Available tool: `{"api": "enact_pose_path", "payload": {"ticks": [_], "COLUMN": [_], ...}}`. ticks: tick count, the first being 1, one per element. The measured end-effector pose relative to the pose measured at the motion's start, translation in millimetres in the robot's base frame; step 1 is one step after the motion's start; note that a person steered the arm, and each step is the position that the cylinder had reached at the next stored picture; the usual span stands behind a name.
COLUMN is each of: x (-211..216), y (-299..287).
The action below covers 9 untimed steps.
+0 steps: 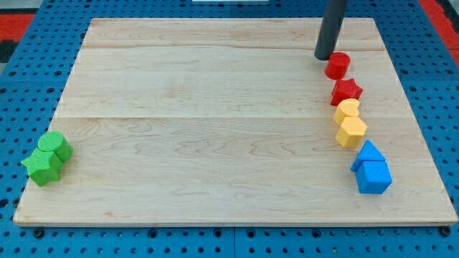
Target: Slightly move the yellow heart to right side of the board
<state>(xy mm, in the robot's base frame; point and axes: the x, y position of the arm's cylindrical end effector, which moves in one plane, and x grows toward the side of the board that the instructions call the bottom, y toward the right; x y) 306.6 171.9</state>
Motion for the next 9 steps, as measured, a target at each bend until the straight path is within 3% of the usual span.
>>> {"api": "enact_pose_path", "payload": {"ticks": [3,6,8,9], "x": [27.1,-74.8,2.4,65.5], "y": [10.2,-31.2,-130.7,-98.4]}}
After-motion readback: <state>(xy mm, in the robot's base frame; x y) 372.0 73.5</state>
